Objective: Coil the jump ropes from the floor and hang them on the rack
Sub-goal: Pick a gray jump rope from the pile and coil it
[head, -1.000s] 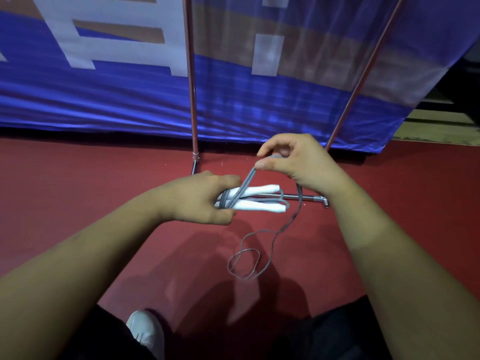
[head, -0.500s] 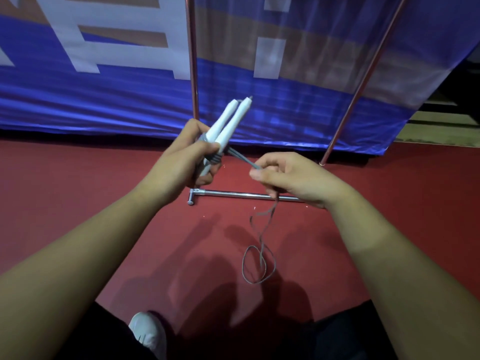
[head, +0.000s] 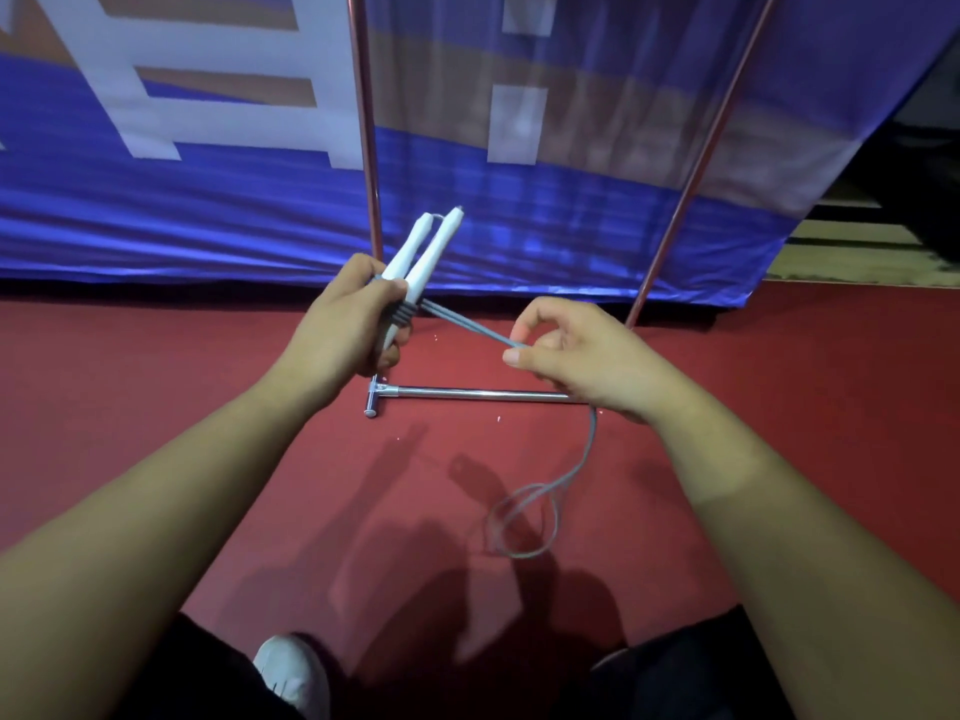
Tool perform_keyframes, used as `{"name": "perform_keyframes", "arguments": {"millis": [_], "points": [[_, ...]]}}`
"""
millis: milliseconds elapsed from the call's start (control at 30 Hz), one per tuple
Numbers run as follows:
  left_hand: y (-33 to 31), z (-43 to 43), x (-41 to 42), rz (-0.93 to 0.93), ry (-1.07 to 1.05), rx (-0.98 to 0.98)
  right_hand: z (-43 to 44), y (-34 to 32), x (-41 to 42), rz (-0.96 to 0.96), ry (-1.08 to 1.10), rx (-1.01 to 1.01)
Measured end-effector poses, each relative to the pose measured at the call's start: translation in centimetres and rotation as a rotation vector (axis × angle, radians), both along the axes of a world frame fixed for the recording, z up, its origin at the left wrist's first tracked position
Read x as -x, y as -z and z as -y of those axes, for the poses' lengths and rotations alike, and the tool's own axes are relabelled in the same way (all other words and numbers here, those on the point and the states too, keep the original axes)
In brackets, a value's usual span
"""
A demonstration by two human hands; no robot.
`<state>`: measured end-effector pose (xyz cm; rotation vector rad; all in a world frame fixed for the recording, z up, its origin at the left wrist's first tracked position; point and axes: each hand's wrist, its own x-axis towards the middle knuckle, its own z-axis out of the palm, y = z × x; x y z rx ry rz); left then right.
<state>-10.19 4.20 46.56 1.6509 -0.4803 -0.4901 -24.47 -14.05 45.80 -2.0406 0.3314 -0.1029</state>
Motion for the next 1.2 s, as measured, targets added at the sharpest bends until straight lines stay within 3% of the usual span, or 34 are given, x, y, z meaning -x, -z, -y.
{"name": "perform_keyframes", "arguments": {"millis": [133,333,467,567,633,700,800,900,1033,1200], "points": [[0.5,-0.4,-0.3,0.040,0.059,-0.032,-0.7,-0.1,0.6,-0.033,-0.015,0.101],[1.7,-1.7,-0.6,0.440,0.091,-0.273,-2.1,-0.6,1.1,-0.115,-0.026,-0.001],[1.7,-2.0,-0.9,0.598,0.067,-0.404,-2.2,-0.3,1.5,-0.105,0.045,0.090],[2.6,-1.6,-0.5,0.562,0.176,-0.526,-1.9,-0.3,2.1,-0.115,0.112,-0.120],[3.6,-1.1,0.6,0.562,0.317,-0.616,-2.1,-0.4,2.8,-0.106,0.010,-0.397],[4.6,-0.6,2.2,0.592,0.444,-0.675,-2.1,-0.5,3.4,-0.083,-0.062,-0.527],[5.5,0.1,4.3,0.731,0.565,-0.751,-1.4,-0.5,3.8,-0.049,-0.053,-0.501],[5.3,0.6,5.2,0.882,0.548,-0.820,-0.2,-0.4,3.7,0.008,0.007,-0.393],[4.5,0.6,4.6,0.880,0.643,-0.734,1.7,-0.1,3.6,0.049,0.091,-0.152],[2.9,0.0,4.2,0.662,0.855,-0.430,3.4,1.0,2.9,0.140,0.191,-0.158]]}}
